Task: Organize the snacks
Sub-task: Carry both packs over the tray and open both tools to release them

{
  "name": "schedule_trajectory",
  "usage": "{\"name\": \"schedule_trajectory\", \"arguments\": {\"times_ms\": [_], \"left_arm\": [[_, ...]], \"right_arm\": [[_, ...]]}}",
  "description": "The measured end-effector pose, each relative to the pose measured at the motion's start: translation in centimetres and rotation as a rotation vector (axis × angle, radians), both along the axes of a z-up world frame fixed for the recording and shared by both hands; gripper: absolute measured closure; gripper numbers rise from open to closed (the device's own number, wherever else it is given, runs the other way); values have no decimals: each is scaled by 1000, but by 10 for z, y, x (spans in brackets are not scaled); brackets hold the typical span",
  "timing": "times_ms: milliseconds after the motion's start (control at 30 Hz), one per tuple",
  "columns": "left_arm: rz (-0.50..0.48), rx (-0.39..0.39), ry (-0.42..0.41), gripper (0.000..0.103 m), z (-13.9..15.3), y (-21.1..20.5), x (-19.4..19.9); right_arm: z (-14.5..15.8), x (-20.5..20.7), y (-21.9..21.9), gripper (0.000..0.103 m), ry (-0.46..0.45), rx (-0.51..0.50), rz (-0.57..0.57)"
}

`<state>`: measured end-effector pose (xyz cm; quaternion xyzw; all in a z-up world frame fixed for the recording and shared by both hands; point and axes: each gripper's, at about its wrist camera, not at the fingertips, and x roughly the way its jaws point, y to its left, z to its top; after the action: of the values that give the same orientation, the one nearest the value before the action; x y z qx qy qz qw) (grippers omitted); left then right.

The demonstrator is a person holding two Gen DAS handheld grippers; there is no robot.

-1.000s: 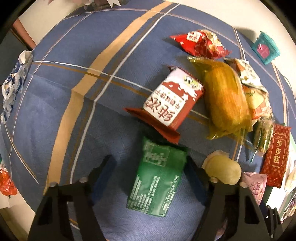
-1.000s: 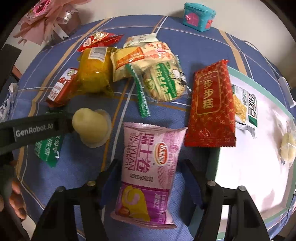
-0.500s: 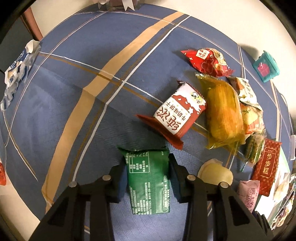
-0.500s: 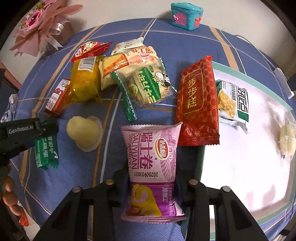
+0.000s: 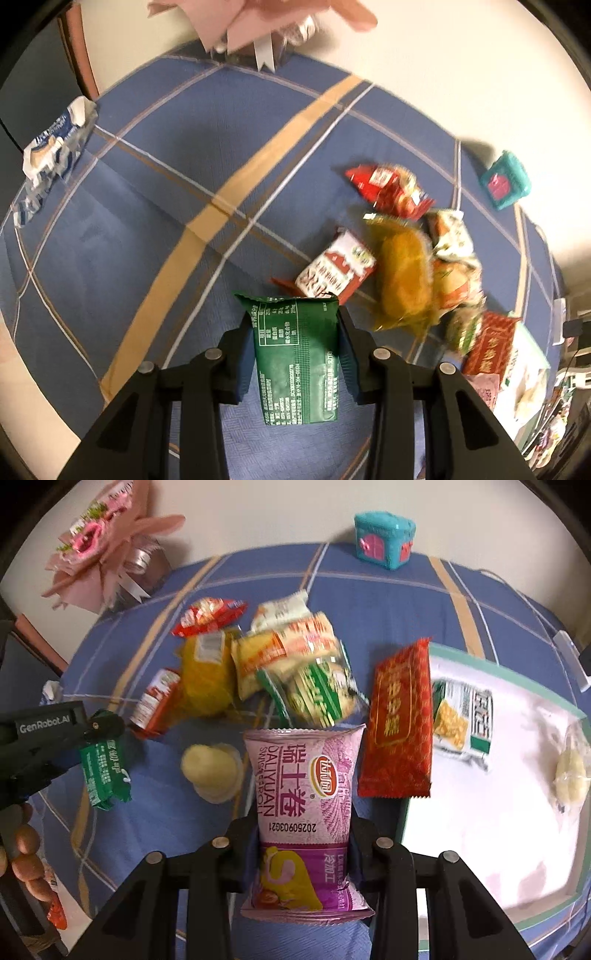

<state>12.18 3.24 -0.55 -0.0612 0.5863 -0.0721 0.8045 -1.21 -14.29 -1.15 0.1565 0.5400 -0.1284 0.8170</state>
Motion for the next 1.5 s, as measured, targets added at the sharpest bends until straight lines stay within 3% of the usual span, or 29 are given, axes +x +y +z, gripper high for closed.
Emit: {"name": "schedule_trajectory", "arguments": {"times_ms": [200,367,767,1200,1500], "left_arm": [[5,-26,-59,62,30,10,-10],[-8,-43,-65,62,34,6,-16],[-90,-70,-74,62,44,-37,-36],[-345,-49,-109,62,58,-129,-90],[-548,-10,-110,62,54,-190,-139]], "right_arm": [[27,-3,8,63,-72,-13,6],[35,-3,8,63,-98,-16,3],[40,-27,-48,63,-103,12,-155],[47,-85,-124,63,-68,-54,-392],[60,-124,-158,63,-78,-79,-490]]}}
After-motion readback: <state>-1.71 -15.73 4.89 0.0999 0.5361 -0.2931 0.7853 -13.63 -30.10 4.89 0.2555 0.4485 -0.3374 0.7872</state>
